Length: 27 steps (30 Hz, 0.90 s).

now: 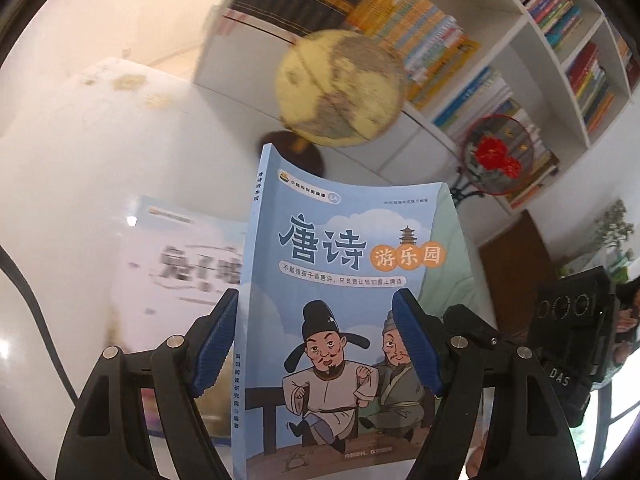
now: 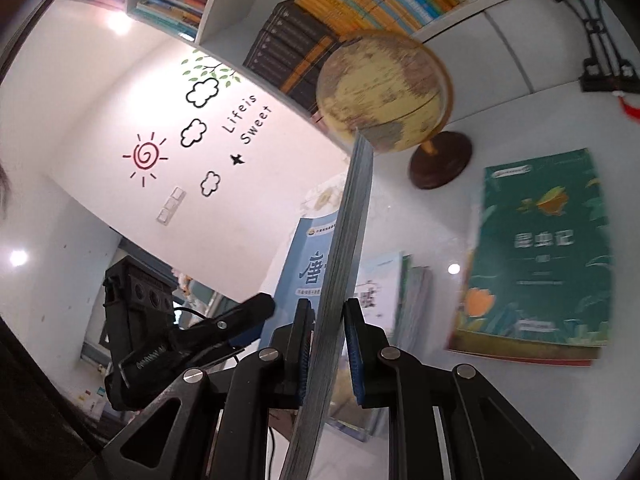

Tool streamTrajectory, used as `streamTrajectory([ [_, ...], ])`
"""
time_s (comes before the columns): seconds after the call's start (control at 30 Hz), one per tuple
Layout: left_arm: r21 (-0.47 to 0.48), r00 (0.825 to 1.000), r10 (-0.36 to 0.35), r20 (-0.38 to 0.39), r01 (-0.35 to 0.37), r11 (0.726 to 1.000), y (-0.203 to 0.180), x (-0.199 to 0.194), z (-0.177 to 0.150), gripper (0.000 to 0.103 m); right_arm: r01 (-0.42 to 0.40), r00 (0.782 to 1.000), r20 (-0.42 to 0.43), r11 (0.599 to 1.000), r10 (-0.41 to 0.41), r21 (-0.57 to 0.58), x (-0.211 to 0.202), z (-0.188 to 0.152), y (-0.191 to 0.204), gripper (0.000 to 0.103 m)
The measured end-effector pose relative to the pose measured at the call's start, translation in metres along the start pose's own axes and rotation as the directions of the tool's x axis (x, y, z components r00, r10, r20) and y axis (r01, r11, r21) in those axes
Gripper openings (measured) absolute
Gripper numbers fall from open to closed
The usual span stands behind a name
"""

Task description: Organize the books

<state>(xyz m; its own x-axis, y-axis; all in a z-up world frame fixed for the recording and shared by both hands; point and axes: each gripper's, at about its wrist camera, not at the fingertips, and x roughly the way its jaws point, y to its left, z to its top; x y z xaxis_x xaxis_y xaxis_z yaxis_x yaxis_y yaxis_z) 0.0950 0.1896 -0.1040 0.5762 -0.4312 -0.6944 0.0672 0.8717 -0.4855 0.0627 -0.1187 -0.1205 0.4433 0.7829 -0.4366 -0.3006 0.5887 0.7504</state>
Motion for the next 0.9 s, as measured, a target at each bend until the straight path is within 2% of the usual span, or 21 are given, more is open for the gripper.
streamTrajectory([
  [0.23, -0.037, 0.995, 0.102, 0.0, -0.102, 0.994, 0.058, -0.002, -0.003, 0.074, -0.053, 0.997, -0.054, 0.997, 0.056, 0.049, 0.072, -0.017, 0.003, 0.017],
  [0.43, -0.052, 0.992, 0.108, -0.062, -0.111, 0.992, 0.087, 0.02, -0.009, 0.074, -0.004, 0.995, -0.1, 0.996, 0.012, 0.085, 0.118, -0.029, -0.012, 0.017],
  [0.63, -0.064, 0.986, 0.145, -0.078, -0.15, 0.987, 0.098, 0.033, -0.014, 0.074, 0.088, 0.987, -0.147, 0.989, -0.07, 0.122, 0.137, -0.034, -0.029, 0.017],
  [0.7, -0.071, 0.983, 0.166, -0.08, -0.172, 0.983, 0.1, 0.034, -0.015, 0.074, 0.151, 0.977, -0.167, 0.98, -0.129, 0.131, 0.143, -0.037, -0.035, 0.018],
  [0.8, -0.069, 0.969, 0.231, -0.088, -0.237, 0.969, 0.102, 0.034, -0.014, 0.074, 0.153, 0.976, -0.183, 0.973, -0.121, 0.174, 0.144, -0.038, -0.044, 0.017],
  [0.9, -0.031, 0.959, 0.27, -0.087, -0.273, 0.961, 0.096, 0.032, -0.01, 0.074, 0.144, 0.977, -0.184, 0.967, -0.105, 0.209, 0.141, -0.036, -0.047, 0.018],
])
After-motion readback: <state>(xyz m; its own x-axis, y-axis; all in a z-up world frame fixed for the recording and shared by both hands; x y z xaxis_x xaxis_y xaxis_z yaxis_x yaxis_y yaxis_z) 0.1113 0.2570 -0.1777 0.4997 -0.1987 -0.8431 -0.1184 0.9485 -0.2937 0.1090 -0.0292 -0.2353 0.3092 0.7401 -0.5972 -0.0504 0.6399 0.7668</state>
